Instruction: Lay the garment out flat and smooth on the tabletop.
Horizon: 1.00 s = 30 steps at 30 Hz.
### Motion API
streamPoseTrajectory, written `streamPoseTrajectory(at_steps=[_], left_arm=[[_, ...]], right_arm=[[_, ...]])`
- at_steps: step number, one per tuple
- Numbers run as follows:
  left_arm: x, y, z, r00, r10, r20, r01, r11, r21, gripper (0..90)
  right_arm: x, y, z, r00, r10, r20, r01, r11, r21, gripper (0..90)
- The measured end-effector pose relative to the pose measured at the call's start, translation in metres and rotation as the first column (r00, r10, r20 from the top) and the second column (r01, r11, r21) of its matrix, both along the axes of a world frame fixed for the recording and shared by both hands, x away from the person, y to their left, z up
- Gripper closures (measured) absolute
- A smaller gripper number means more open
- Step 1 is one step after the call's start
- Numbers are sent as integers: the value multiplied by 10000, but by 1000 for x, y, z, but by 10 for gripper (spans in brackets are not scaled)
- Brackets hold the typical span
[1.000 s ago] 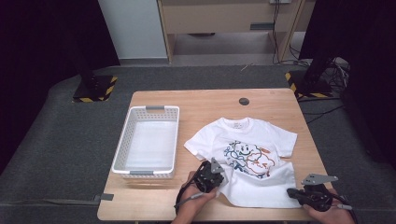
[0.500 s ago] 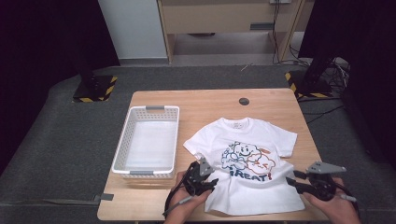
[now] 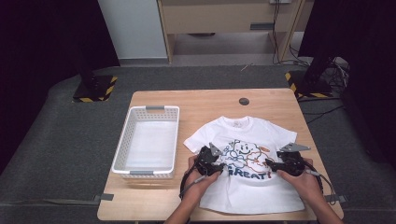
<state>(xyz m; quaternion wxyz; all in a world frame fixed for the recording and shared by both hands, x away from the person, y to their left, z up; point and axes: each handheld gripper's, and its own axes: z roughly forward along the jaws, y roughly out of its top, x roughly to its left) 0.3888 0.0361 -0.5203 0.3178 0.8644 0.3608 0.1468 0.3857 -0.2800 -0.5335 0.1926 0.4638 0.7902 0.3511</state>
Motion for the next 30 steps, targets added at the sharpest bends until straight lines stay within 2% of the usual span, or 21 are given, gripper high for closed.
streamPoseTrajectory(at_steps=[4,8,9,11,13,15,17,18,20,23,26,28,30], left_arm=[[15,0,-1,9997,215,89,-216,9997,76,474],[27,-2,2,9992,399,-7,-399,9990,181,451],[25,-1,5,9988,497,36,-497,9987,98,421],[16,2,14,9992,372,174,-369,9992,-171,414],[1,6,21,9992,148,364,-140,9996,-231,411],[-16,12,25,9989,-100,456,110,9997,-210,410],[-31,17,25,9985,-262,477,270,9995,-147,415],[-36,20,23,9987,-242,458,252,9994,-228,415],[-45,24,18,9989,-296,373,299,9995,-66,408],[-50,30,9,9995,-229,238,227,9997,57,415],[-50,32,4,9992,-254,315,251,9996,104,444],[-50,31,0,9988,-357,348,342,9985,438,448],[-50,32,-1,9986,-344,411,330,9989,346,455]], right_arm=[[11,2,-3,9996,-54,267,55,10000,-51,360],[27,4,-1,9998,-155,113,156,9998,-101,352],[30,3,1,9998,-210,-64,209,9997,-97,369],[28,1,9,9995,-320,54,320,9994,145,373],[16,-2,20,9996,-25,297,22,9999,102,365],[-1,-7,28,9990,144,432,-137,9998,-156,358],[-23,-12,33,9981,304,533,-302,9995,-38,360],[-33,-14,33,9979,420,495,-414,9991,-129,356],[-55,-18,29,9982,431,415,-435,9990,77,350],[-81,-21,16,9984,561,84,-562,9984,114,347],[-91,-18,3,9970,778,-31,-778,9970,28,347],[-91,-16,-1,9963,854,36,-853,9963,-36,342],[-90,-14,-1,9951,984,132,-982,9950,-180,340]])
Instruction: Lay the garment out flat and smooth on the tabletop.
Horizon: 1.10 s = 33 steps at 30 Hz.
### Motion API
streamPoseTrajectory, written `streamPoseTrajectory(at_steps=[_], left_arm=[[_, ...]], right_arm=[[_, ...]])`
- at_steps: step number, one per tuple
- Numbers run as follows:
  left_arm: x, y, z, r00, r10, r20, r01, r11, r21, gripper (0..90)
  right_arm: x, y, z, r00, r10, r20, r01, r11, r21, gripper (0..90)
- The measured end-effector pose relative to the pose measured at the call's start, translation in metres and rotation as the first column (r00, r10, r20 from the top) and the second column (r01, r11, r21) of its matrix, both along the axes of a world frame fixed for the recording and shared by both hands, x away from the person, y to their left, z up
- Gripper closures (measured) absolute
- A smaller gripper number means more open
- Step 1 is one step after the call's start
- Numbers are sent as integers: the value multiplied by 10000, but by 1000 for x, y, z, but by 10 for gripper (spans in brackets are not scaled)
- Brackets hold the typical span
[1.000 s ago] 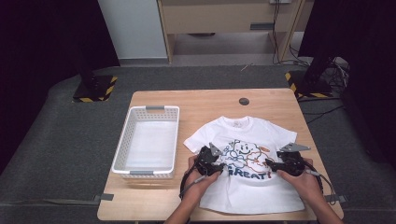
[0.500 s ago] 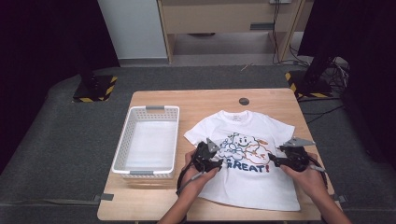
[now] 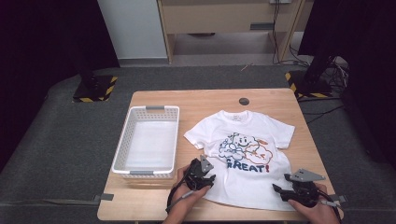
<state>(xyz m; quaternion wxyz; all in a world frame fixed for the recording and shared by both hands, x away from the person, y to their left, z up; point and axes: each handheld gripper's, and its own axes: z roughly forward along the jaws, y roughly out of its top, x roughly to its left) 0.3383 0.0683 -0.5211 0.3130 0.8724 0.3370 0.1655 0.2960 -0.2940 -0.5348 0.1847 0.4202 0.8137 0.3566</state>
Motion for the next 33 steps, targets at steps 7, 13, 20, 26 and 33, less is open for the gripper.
streamPoseTrajectory(at_steps=[7,13,20,26,33], left_arm=[[-25,7,-1,9999,-18,143,19,10000,-62,499],[-39,9,8,9996,-226,139,223,9994,277,390],[-8,-7,-2,9999,-50,-93,48,9999,-145,337],[-21,2,-3,9990,-1,-445,-18,9991,-427,289],[-21,3,-3,9984,132,-546,-214,9881,-1526,50]], right_arm=[[-1,-6,-2,9995,306,91,-307,9994,126,335],[-1,-11,3,9991,416,-104,-414,9991,128,315],[4,-2,-3,9998,167,52,-168,9997,176,265],[-8,-2,-3,9986,530,19,-530,9984,179,243],[20,-17,12,9988,-480,23,476,9946,918,89]])
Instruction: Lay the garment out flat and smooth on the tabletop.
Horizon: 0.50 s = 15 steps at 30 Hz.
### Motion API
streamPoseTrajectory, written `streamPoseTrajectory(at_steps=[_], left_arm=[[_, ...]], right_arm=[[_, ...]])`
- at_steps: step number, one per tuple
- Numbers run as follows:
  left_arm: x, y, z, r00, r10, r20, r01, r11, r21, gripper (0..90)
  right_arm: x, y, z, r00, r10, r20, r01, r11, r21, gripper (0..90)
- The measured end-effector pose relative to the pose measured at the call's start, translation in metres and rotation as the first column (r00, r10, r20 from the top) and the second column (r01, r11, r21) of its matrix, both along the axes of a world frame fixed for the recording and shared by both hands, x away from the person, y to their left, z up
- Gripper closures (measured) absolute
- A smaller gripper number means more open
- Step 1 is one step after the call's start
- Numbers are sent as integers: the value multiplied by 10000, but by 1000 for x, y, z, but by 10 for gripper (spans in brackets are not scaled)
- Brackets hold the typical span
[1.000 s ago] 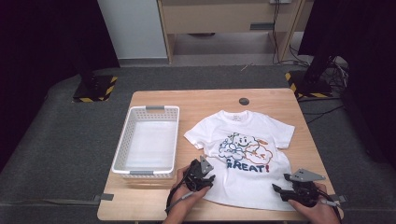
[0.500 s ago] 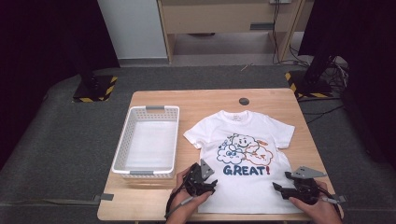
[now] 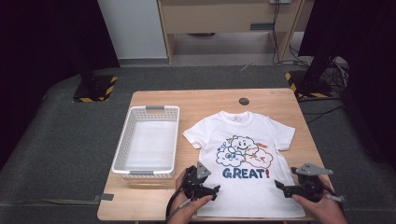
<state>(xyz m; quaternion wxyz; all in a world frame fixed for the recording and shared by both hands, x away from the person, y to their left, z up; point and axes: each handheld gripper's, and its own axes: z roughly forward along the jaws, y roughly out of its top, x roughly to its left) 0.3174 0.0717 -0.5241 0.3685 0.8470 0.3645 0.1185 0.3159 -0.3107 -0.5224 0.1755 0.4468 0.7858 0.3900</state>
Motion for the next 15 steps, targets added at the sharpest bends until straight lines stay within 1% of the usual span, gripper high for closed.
streamPoseTrajectory(at_steps=[1,2,3,6,10,12,13,15], left_arm=[[1,-1,0,10000,-6,-14,6,10000,-66,50],[2,-3,0,10000,-83,-18,83,9999,-140,30],[3,-5,1,9999,-116,-15,115,9996,-267,26],[3,-8,2,9998,-207,34,208,9993,-312,27],[0,-10,2,9993,-356,135,358,9992,-179,29],[0,-10,0,9995,-295,58,296,9993,-239,29],[0,-10,0,9995,-295,58,296,9993,-239,29],[0,-8,-2,9997,-227,-45,226,9994,-245,29]], right_arm=[[7,-3,2,9999,-155,30,154,9998,118,79],[16,-6,4,9995,-321,-33,322,9992,231,64],[27,-8,7,9989,-462,-78,464,9987,206,57],[42,-12,9,9978,-645,-130,647,9978,164,57],[56,-14,7,9959,-870,-248,872,9962,38,62],[62,-15,4,9949,-963,-301,964,9953,-8,69],[62,-15,4,9949,-963,-301,964,9953,-8,69],[71,-16,-1,9941,-1013,-377,1010,9948,-107,93]])
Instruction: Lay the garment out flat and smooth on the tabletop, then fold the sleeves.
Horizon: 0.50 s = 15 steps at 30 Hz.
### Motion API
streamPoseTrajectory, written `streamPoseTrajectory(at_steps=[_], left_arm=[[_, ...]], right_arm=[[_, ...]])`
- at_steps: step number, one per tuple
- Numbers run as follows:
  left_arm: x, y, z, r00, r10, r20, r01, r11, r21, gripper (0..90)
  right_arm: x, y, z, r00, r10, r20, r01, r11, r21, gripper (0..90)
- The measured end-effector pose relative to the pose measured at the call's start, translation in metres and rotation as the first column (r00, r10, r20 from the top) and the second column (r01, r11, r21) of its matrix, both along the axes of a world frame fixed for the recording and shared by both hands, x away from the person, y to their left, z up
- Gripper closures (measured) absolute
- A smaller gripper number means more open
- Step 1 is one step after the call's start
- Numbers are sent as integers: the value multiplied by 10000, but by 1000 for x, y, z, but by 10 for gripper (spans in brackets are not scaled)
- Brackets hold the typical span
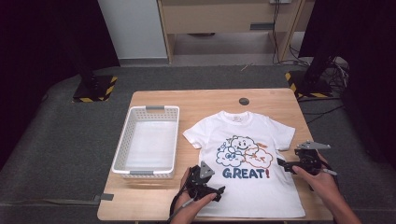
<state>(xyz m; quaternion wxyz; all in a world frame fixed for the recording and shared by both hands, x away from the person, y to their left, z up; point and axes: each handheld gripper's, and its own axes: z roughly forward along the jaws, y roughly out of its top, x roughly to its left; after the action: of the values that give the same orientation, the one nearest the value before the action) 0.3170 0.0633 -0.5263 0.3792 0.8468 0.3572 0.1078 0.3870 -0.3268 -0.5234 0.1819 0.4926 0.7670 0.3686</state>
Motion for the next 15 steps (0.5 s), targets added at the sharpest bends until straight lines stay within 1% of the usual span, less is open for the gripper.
streamPoseTrajectory(at_steps=[2,3,4,7,11,13,15], left_arm=[[0,0,0,10000,65,-40,-65,10000,-37,29],[0,0,0,10000,65,-40,-65,10000,-37,29],[0,1,0,9999,74,-74,-75,10000,-28,28],[0,2,-1,9998,99,-143,-99,10000,1,29],[0,5,-2,9996,253,-95,-252,9997,41,30],[0,9,-2,9992,376,-121,-376,9993,9,30],[0,11,-3,9988,452,-163,-451,9990,78,33]], right_arm=[[6,-1,-1,10000,-69,-69,68,10000,-2,99],[6,-1,-1,10000,-69,-69,68,10000,-2,99],[14,-4,-1,9997,-211,-86,212,9997,110,112],[24,-8,1,9993,-372,-73,373,9992,104,129],[44,-15,2,9979,-632,-119,633,9980,12,174],[53,-17,2,9970,-763,-149,763,9971,-8,190],[62,-19,2,9964,-830,-155,829,9965,-111,205]])
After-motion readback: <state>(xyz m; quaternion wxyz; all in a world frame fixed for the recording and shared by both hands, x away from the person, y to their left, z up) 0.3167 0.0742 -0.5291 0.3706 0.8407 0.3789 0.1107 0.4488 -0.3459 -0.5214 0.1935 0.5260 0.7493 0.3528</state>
